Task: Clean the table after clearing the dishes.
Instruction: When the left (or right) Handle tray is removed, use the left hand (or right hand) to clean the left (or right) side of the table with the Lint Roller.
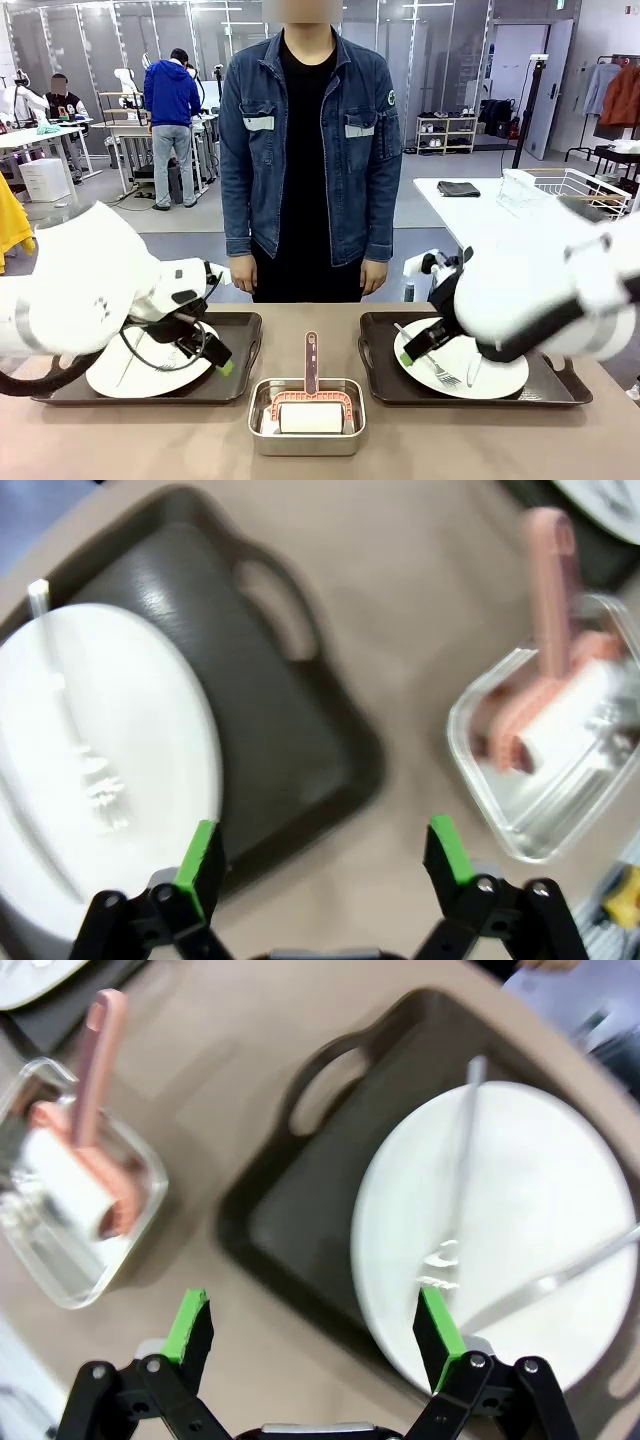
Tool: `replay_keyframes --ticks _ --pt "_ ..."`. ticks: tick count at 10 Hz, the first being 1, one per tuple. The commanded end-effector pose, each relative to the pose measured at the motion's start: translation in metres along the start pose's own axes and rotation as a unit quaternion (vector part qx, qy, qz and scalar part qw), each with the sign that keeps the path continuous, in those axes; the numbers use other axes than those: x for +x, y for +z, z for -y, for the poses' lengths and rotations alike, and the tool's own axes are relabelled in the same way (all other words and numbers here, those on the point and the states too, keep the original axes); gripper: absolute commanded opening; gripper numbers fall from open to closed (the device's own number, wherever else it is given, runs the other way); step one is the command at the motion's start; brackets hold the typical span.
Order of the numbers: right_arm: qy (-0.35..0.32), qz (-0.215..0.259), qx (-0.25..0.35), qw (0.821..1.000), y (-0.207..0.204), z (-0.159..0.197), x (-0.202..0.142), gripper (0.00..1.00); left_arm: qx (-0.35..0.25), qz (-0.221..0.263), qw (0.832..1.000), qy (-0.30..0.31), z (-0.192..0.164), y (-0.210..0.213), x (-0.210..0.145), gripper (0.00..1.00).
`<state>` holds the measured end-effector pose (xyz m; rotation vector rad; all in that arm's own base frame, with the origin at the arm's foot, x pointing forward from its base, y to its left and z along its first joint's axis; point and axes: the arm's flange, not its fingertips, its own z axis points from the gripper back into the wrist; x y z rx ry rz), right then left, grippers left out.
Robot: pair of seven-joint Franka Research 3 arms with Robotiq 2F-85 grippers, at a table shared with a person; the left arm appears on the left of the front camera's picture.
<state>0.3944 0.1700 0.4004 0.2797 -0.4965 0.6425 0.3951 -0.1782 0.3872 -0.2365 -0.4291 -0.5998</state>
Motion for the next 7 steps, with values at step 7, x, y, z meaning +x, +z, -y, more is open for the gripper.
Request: replay_keyframes --ticks 7 --pt "-0.270 0.043 0.355 0.894 0.093 0.156 -0.051 1.00 -0.564 0.125 0.804 0.138 -0.157 0.062 -0.068 1.00"
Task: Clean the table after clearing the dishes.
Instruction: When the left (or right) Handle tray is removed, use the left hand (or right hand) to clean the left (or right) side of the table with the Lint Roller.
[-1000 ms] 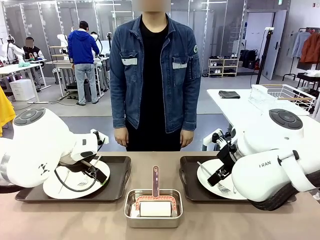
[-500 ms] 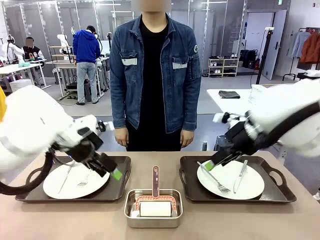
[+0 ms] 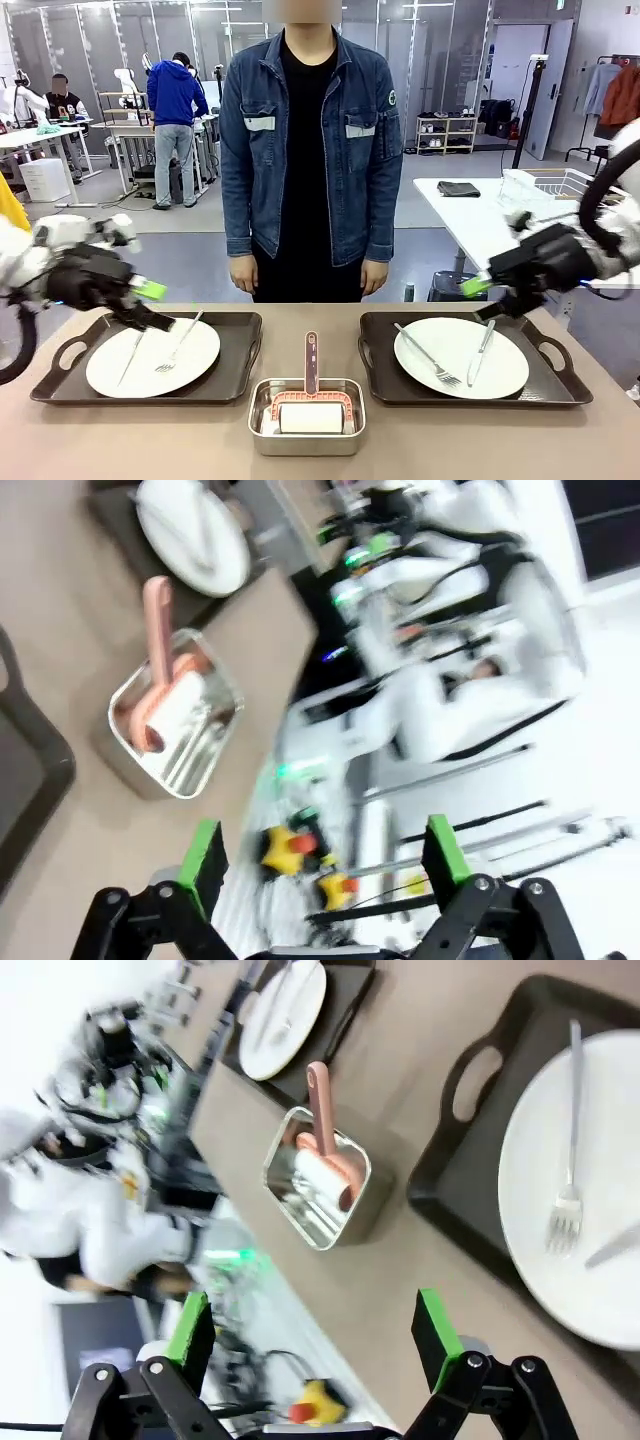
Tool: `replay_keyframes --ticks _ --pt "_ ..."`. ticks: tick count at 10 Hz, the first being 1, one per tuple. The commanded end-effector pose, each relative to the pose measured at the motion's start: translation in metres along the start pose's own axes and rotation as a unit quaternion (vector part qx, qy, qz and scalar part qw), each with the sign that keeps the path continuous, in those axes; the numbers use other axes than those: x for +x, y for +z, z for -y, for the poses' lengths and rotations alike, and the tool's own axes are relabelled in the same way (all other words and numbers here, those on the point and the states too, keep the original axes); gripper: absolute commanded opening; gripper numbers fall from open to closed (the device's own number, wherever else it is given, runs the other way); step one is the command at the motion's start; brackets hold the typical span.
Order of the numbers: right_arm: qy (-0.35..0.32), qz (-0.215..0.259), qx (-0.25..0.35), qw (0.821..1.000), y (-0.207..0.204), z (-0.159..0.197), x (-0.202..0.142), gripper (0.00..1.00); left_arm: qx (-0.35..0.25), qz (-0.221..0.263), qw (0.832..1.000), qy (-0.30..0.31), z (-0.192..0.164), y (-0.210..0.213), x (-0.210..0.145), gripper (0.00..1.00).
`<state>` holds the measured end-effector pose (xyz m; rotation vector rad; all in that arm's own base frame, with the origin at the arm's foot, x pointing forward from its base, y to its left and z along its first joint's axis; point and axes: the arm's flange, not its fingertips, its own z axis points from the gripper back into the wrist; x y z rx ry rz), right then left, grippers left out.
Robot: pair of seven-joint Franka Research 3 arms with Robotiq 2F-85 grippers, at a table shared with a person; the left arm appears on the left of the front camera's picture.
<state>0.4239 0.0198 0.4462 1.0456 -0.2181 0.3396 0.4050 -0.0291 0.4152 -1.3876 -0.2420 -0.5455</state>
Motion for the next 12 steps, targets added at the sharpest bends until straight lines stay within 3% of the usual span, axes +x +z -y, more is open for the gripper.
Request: replay_keyframes --ticks 1,3,4,6,7,9,10,12 --pt "-0.068 0.078 0.069 0.992 0.067 0.054 -0.031 1.00 -0.061 0.093 0.993 0.027 -0.038 0.073 -0.034 1.00" --pt "-0.139 0.180 0.086 0.970 0.129 0.102 -0.069 1.00 -0.050 0.200 0.978 0.035 -0.060 0.132 -0.078 1.00" --pt "-0.157 0.230 0.087 0.957 0.160 0.120 -0.091 1.00 -0.025 0.231 0.972 0.048 -0.062 0.156 -0.097 1.00" --pt "-0.196 0.347 0.083 0.913 0.227 0.142 -0.141 1.00 0.027 0.318 0.946 0.062 -0.041 0.210 -0.139 1.00" --pt "-0.203 0.379 0.083 0.899 0.243 0.143 -0.154 1.00 0.063 0.328 0.939 0.079 -0.031 0.224 -0.150 1.00" --pt "-0.205 0.394 0.074 0.893 0.242 0.145 -0.143 1.00 0.109 0.369 0.917 0.109 -0.027 0.234 -0.140 1.00" --pt "-0.213 0.381 0.077 0.896 0.257 0.149 -0.169 1.00 0.059 0.330 0.940 0.071 -0.039 0.242 -0.164 1.00" --pt "-0.213 0.381 0.077 0.896 0.257 0.149 -0.169 1.00 0.059 0.330 0.940 0.071 -0.039 0.242 -0.164 1.00"
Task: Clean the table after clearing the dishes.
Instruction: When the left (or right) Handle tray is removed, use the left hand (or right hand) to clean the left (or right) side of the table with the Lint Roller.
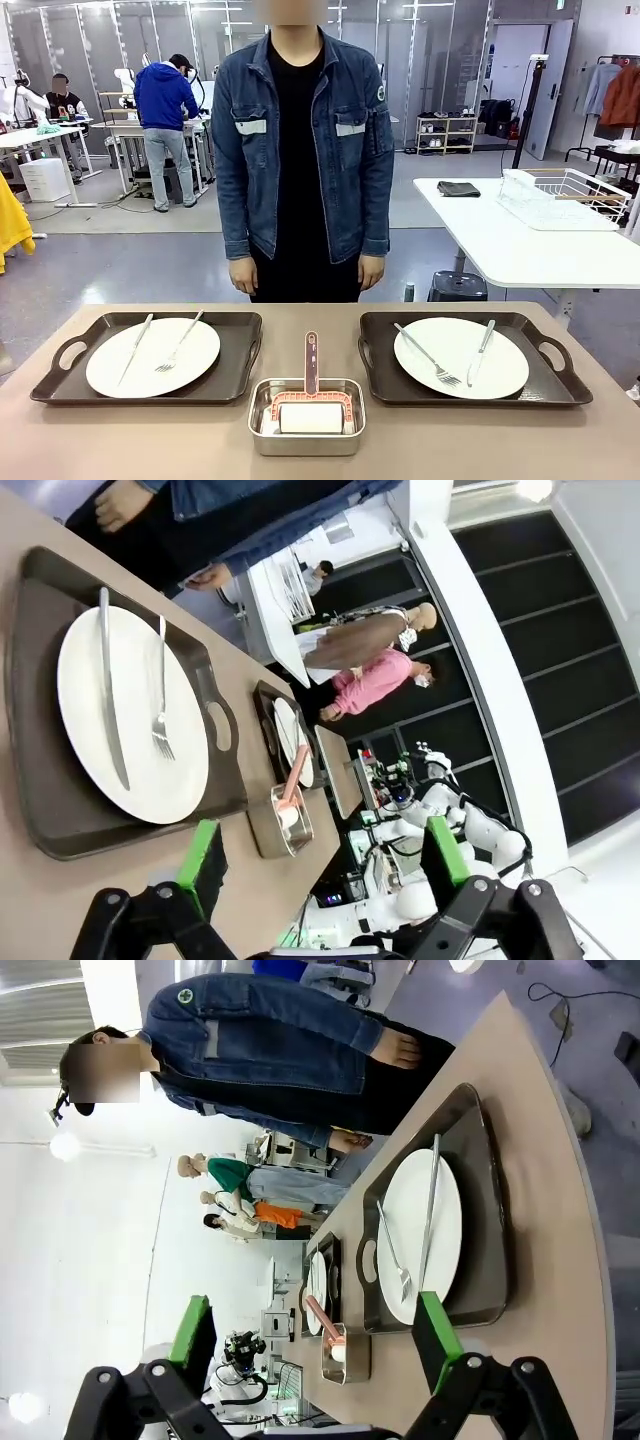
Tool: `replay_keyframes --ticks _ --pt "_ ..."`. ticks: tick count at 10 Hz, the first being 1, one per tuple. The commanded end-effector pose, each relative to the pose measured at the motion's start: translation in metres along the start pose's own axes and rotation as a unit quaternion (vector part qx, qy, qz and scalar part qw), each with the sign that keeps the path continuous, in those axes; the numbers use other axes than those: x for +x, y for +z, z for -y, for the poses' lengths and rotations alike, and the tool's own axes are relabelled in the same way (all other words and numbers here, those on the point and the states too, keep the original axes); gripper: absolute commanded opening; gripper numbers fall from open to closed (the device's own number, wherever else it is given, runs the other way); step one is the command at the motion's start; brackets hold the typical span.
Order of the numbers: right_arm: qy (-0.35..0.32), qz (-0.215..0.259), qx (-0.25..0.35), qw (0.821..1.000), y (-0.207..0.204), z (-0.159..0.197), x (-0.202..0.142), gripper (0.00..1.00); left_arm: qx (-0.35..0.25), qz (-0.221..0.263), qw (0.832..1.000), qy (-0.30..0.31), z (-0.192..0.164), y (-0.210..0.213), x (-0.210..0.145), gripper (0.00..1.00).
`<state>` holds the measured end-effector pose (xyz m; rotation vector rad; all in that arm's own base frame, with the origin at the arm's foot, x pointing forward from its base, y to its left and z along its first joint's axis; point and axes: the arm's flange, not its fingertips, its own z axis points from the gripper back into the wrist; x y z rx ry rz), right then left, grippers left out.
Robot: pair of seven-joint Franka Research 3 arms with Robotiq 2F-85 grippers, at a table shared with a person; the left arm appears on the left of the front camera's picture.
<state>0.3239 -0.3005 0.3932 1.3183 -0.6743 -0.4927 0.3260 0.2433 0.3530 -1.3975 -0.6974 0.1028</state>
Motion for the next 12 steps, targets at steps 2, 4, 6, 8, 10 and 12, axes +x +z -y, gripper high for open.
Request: replay_keyframes --ticks 2,4,6,8,10,12 --pt "0.002 -0.008 -0.004 1.000 0.0040 -0.0007 -0.0028 1.00 -0.014 -0.007 1.000 -0.006 -0.0029 0.0045 -0.0046 1.00" --pt "0.002 -0.008 -0.004 1.000 0.0040 -0.0007 -0.0028 1.00 -0.014 -0.007 1.000 -0.006 -0.0029 0.0045 -0.0046 1.00" --pt "0.002 -0.008 -0.004 1.000 0.0040 -0.0007 -0.0028 1.00 -0.014 -0.007 1.000 -0.006 -0.0029 0.0045 -0.0046 1.00" --pt "0.002 -0.008 -0.004 1.000 0.0040 -0.0007 -0.0028 1.00 -0.014 -0.007 1.000 -0.006 -0.0029 0.0045 -0.0046 1.00" --pt "0.002 -0.008 -0.004 1.000 0.0040 -0.0007 -0.0028 1.00 -0.014 -0.007 1.000 -0.006 -0.0029 0.0045 -0.0046 1.00" --pt "0.002 -0.008 -0.004 1.000 0.0040 -0.0007 -0.0028 1.00 -0.014 -0.007 1.000 -0.006 -0.0029 0.0045 -0.0046 1.00"
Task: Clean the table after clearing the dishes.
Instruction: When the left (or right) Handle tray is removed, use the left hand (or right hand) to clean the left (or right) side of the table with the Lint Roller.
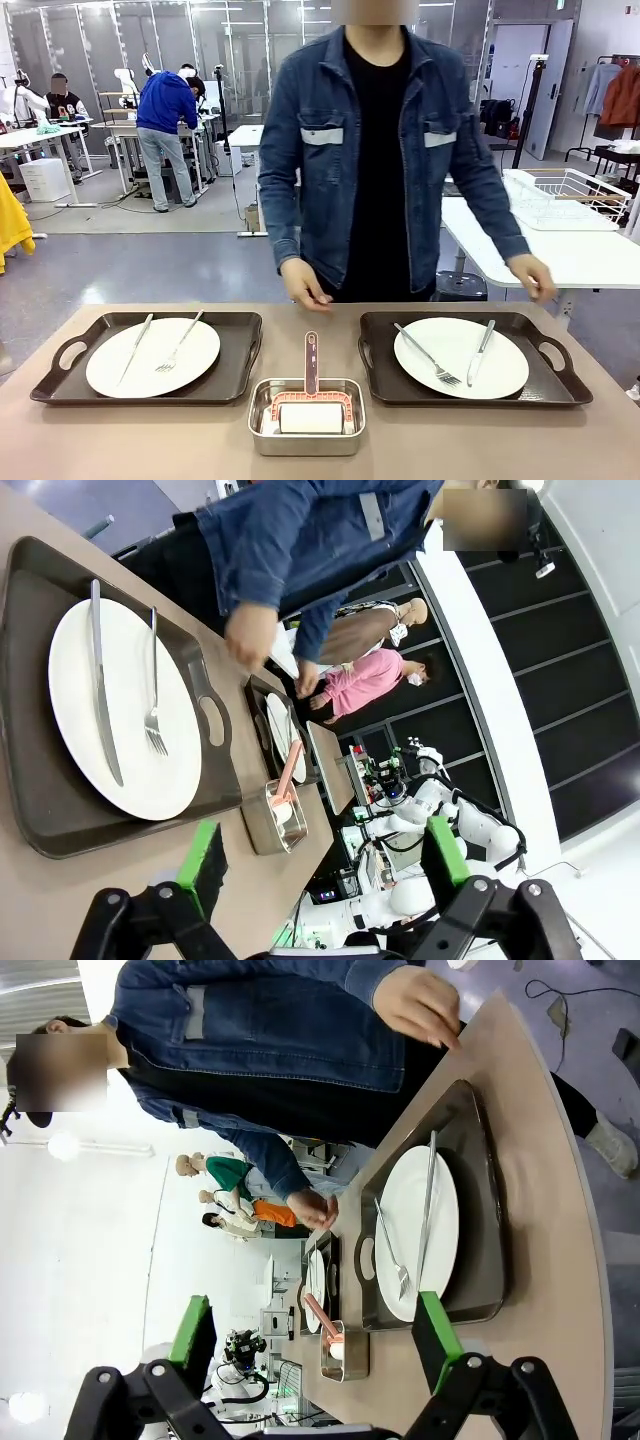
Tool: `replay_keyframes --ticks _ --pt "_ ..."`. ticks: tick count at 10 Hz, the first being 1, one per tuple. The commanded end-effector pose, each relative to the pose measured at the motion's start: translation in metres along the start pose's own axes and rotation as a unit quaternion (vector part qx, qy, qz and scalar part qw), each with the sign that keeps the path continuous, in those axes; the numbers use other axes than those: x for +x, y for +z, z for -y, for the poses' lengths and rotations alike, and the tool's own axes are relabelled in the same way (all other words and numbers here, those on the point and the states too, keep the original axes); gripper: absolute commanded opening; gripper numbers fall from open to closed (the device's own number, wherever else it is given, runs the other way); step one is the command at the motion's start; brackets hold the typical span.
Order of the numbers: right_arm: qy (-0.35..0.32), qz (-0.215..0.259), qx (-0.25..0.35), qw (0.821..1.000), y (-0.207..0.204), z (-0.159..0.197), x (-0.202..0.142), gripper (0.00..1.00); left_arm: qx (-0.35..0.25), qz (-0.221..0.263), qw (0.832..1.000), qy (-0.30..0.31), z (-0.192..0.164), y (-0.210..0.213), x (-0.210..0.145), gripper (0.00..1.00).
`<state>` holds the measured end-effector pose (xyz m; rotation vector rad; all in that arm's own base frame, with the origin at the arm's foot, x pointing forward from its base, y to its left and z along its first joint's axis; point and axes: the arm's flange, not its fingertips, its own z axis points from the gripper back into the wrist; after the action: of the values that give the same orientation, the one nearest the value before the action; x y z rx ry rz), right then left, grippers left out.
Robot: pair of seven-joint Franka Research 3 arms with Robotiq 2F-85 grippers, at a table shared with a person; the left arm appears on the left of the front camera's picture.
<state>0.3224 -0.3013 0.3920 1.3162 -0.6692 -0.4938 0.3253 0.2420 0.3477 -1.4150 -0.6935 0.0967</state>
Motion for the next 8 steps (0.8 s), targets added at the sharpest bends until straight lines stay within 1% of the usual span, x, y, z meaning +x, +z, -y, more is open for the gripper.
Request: replay_keyframes --ticks 1,8 --pt "0.003 -0.007 -0.002 1.000 0.0025 -0.0019 -0.0021 1.00 -0.006 -0.005 1.000 -0.008 0.0015 0.0052 -0.0014 1.00" --pt "0.003 -0.007 -0.002 1.000 0.0025 -0.0019 -0.0021 1.00 -0.006 -0.005 1.000 -0.008 0.0015 0.0052 -0.0014 1.00"
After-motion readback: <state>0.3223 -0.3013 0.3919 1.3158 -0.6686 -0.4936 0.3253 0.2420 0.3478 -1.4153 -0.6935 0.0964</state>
